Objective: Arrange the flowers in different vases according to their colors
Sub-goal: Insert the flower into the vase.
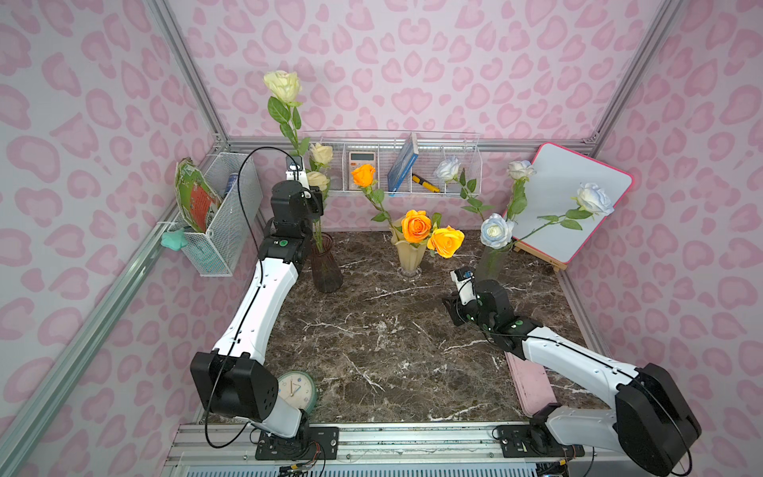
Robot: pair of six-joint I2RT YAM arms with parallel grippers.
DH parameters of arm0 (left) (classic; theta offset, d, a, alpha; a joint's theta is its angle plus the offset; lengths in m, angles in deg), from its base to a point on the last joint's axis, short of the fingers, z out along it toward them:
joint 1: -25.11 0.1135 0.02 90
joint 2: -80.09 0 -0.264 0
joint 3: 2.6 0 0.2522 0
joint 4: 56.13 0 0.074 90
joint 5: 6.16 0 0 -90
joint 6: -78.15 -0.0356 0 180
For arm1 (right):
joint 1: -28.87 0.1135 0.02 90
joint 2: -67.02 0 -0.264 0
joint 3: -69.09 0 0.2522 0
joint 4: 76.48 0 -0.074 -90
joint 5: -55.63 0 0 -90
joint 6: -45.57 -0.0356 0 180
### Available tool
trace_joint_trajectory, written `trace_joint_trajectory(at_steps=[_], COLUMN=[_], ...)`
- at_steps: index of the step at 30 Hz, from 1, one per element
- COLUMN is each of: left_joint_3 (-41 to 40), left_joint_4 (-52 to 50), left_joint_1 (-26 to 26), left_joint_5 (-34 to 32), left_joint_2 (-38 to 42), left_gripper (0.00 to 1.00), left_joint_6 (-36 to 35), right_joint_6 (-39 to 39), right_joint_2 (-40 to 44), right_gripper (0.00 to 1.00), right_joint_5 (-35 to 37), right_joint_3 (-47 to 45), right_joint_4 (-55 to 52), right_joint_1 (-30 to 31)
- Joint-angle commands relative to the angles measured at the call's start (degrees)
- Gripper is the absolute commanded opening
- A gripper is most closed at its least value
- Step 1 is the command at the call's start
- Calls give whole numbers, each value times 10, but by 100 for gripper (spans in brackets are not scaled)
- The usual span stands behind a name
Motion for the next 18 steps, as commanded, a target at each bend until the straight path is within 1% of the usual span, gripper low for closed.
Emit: trace_joint_trajectory(at_steps=[1, 3, 4, 5, 7, 10, 11, 13, 18], left_joint_3=[-34, -60, -92, -107, -132, -170, -181, -198, -223], left_joint_4=[64, 77, 90, 97, 96, 92, 90, 90, 77], left_joint_1=[1, 1, 1, 1, 0, -1, -4, -11, -26], left_joint_5=[-7, -3, 4, 7, 8, 17, 18, 11, 5], left_joint_2=[0, 9, 17, 23, 35, 53, 58, 66, 97], left_gripper=[0, 0, 0, 0, 13, 17, 21, 25, 38], left_joint_6=[-3, 4, 9, 13, 26, 40, 41, 41, 51], right_joint_6=[8, 10, 11, 11, 10, 6, 5, 0, -5], right_joint_2=[-5, -7, -6, -6, -3, 2, 5, 10, 27], right_gripper=[38, 38, 38, 38, 38, 39, 39, 39, 39], right_joint_5=[1, 0, 0, -1, 2, 1, 1, -3, -6], right_joint_3=[1, 2, 3, 3, 1, -6, -9, -11, -14], right_joint_4=[12, 10, 8, 7, 7, 9, 10, 13, 6], right_joint_1=[-1, -1, -2, -1, -1, -1, -2, -1, -2])
